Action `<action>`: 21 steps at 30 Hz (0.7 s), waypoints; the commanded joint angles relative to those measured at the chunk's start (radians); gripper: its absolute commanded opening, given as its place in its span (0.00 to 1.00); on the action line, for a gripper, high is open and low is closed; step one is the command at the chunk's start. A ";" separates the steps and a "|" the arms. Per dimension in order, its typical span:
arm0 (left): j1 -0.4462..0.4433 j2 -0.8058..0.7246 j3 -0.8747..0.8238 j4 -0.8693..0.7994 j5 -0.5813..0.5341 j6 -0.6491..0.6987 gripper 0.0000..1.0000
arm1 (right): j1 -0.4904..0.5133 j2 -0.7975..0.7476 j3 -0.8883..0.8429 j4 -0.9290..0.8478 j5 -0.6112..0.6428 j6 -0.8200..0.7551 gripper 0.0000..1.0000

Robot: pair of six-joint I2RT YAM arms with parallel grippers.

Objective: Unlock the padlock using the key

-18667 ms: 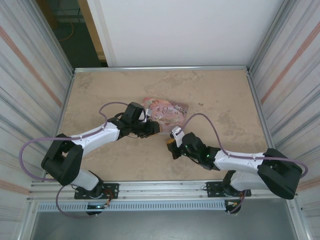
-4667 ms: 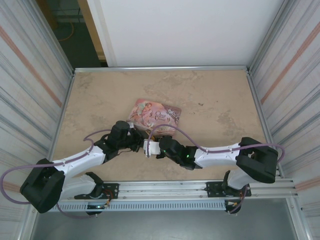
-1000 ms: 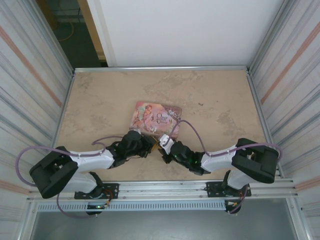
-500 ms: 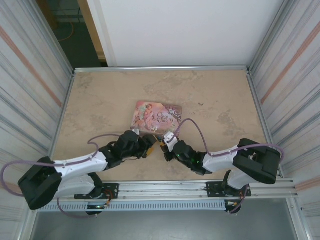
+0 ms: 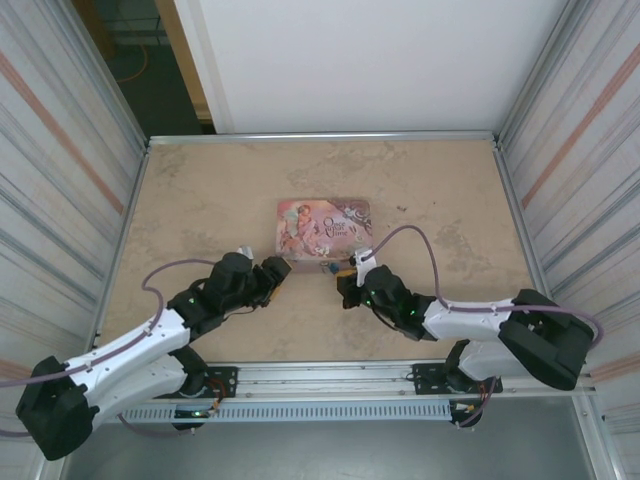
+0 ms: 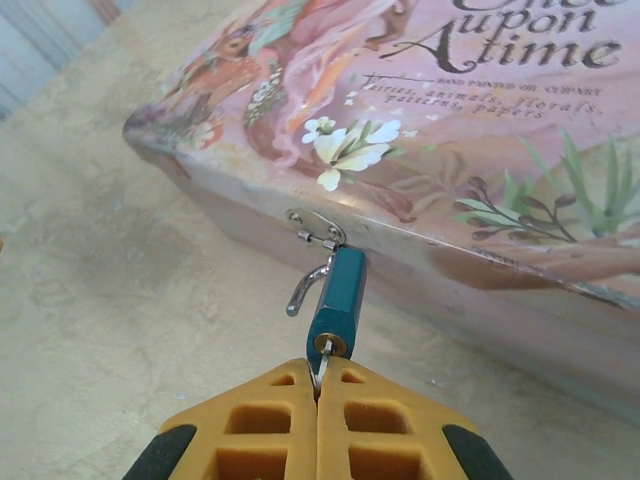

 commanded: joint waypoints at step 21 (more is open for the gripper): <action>0.033 0.016 0.044 -0.029 0.010 0.044 0.64 | -0.134 -0.022 -0.100 0.016 -0.109 0.446 0.00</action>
